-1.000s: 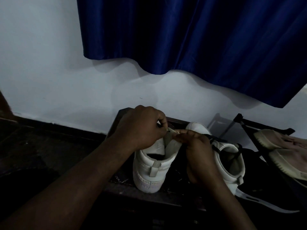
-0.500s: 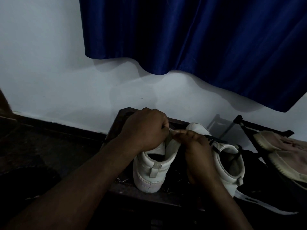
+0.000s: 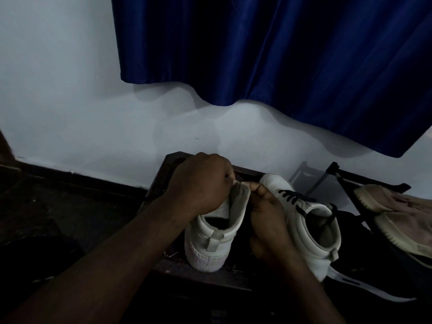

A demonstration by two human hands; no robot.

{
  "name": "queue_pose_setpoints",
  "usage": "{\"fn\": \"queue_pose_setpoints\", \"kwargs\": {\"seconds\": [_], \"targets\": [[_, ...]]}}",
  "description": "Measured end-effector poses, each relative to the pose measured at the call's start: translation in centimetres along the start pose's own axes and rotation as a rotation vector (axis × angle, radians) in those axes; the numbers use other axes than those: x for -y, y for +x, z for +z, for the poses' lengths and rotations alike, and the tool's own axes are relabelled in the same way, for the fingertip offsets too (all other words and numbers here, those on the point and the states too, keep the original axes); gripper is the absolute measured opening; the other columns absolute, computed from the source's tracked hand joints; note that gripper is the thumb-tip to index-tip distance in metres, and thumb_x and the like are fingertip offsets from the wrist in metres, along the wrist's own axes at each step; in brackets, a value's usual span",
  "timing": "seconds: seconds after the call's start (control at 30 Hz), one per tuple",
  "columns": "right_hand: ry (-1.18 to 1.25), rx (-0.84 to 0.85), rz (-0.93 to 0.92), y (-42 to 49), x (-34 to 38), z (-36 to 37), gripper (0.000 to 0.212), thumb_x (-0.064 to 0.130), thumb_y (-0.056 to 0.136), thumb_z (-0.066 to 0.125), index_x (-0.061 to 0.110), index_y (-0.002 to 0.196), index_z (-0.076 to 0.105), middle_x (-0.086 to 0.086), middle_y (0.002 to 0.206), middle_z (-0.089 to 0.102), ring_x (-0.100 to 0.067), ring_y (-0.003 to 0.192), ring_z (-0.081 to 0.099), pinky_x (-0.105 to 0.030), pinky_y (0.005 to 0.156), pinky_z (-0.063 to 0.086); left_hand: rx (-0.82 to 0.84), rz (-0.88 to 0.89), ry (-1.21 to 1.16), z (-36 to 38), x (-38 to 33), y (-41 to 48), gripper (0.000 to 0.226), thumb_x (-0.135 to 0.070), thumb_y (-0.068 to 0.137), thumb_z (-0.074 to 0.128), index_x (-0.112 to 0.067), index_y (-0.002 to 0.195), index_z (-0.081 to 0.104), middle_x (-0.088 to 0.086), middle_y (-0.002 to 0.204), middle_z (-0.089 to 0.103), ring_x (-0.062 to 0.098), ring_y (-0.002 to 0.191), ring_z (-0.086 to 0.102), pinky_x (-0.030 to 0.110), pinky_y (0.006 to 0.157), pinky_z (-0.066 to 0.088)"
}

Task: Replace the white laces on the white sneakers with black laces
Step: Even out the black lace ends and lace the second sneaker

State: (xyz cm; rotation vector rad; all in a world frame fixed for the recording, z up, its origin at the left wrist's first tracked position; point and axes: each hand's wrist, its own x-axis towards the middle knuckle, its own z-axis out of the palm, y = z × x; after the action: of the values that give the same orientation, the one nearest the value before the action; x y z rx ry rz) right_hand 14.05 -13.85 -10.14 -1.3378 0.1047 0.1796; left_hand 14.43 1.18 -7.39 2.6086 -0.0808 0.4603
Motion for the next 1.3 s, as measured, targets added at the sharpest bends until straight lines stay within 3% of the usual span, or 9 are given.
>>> {"fn": "queue_pose_setpoints", "kwargs": {"seconds": [0.23, 0.37, 0.5, 0.7, 0.8, 1.0, 1.1, 1.2, 1.3], "targets": [[-0.23, -0.157, -0.154, 1.3, -0.6, 0.4, 0.019, 0.002, 0.1, 0.058, 0.014, 0.085, 0.063, -0.005, 0.07, 0.061, -0.021, 0.071, 0.053, -0.036, 0.066, 0.044, -0.013, -0.014, -0.07, -0.1, 0.6, -0.2, 0.014, -0.049, 0.09, 0.068, -0.039, 0.087, 0.076, -0.017, 0.084, 0.074, 0.004, 0.081, 0.067, 0.03, 0.079, 0.054], [0.055, -0.23, -0.097, 1.7, -0.5, 0.5, 0.021, 0.012, 0.109, 0.048, 0.009, 0.094, 0.062, 0.0, 0.061, 0.06, -0.014, 0.053, 0.049, -0.027, 0.055, 0.042, -0.025, 0.008, -0.057, -0.3, 0.6, -0.4, 0.011, -0.048, 0.09, 0.068, -0.04, 0.087, 0.074, -0.016, 0.085, 0.075, 0.004, 0.081, 0.066, 0.031, 0.081, 0.054], [0.382, -0.096, 0.008, 1.2, -0.2, 0.9, 0.027, 0.012, 0.11, 0.04, 0.013, 0.088, 0.055, 0.002, 0.07, 0.06, -0.008, 0.048, 0.037, -0.024, 0.051, 0.032, -0.028, 0.019, -0.047, -0.3, 0.7, -0.4, 0.009, -0.045, 0.09, 0.069, -0.039, 0.089, 0.076, -0.015, 0.085, 0.074, 0.004, 0.082, 0.066, 0.03, 0.08, 0.053], [-0.746, -0.057, -0.585, 1.9, -0.3, -1.0, 0.01, 0.024, 0.1, 0.06, 0.03, 0.094, 0.065, 0.015, 0.08, 0.071, -0.003, 0.075, 0.065, -0.031, 0.071, 0.053, -0.023, 0.017, -0.002, -1.0, 1.2, -0.6, 0.007, -0.046, 0.089, 0.07, -0.041, 0.09, 0.075, -0.016, 0.088, 0.072, 0.003, 0.081, 0.062, 0.023, 0.069, 0.039], [-0.95, 0.012, -0.727, 1.8, 0.3, -1.8, 0.016, 0.021, 0.1, 0.061, 0.026, 0.107, 0.074, 0.02, 0.093, 0.074, 0.0, 0.09, 0.067, -0.018, 0.075, 0.051, -0.031, 0.023, 0.001, -1.4, 1.6, -0.7, 0.006, -0.045, 0.089, 0.071, -0.041, 0.09, 0.075, -0.018, 0.091, 0.073, 0.003, 0.084, 0.062, 0.024, 0.072, 0.038], [-1.221, 0.029, -0.864, 1.9, 0.1, -2.0, 0.007, 0.026, 0.096, 0.064, 0.023, 0.091, 0.068, 0.004, 0.083, 0.072, -0.014, 0.075, 0.063, -0.015, 0.057, 0.032, -0.031, 0.041, 0.026, -1.5, 1.3, -0.8, 0.011, -0.046, 0.091, 0.069, -0.039, 0.095, 0.076, -0.017, 0.095, 0.073, 0.0, 0.079, 0.054, 0.024, 0.073, 0.038], [-1.048, -0.031, -0.668, 1.9, -0.2, -1.9, 0.013, 0.029, 0.099, 0.06, 0.025, 0.091, 0.069, 0.005, 0.084, 0.073, -0.016, 0.081, 0.067, -0.033, 0.069, 0.048, -0.035, 0.048, 0.038, -1.3, 1.2, -0.7, 0.008, -0.046, 0.09, 0.069, -0.041, 0.094, 0.075, -0.018, 0.088, 0.066, 0.002, 0.081, 0.057, 0.025, 0.073, 0.037], [-0.452, -0.076, -0.37, 2.0, 0.0, -1.0, 0.023, 0.027, 0.101, 0.053, 0.023, 0.083, 0.066, 0.003, 0.075, 0.07, -0.018, 0.074, 0.063, -0.043, 0.076, 0.051, -0.036, 0.062, 0.051, -1.1, 1.1, -0.7, 0.006, -0.047, 0.089, 0.07, -0.043, 0.091, 0.073, -0.02, 0.078, 0.052, 0.002, 0.077, 0.053, 0.026, 0.072, 0.035], [0.233, -0.036, -0.237, 1.7, 1.4, -0.4, 0.026, 0.004, 0.106, 0.044, 0.011, 0.087, 0.06, -0.001, 0.065, 0.056, -0.017, 0.065, 0.051, -0.034, 0.07, 0.043, -0.033, 0.064, 0.044, -1.1, 1.1, -0.7, 0.006, -0.047, 0.089, 0.069, -0.043, 0.091, 0.073, -0.02, 0.077, 0.05, 0.001, 0.077, 0.051, 0.026, 0.073, 0.036]]}}
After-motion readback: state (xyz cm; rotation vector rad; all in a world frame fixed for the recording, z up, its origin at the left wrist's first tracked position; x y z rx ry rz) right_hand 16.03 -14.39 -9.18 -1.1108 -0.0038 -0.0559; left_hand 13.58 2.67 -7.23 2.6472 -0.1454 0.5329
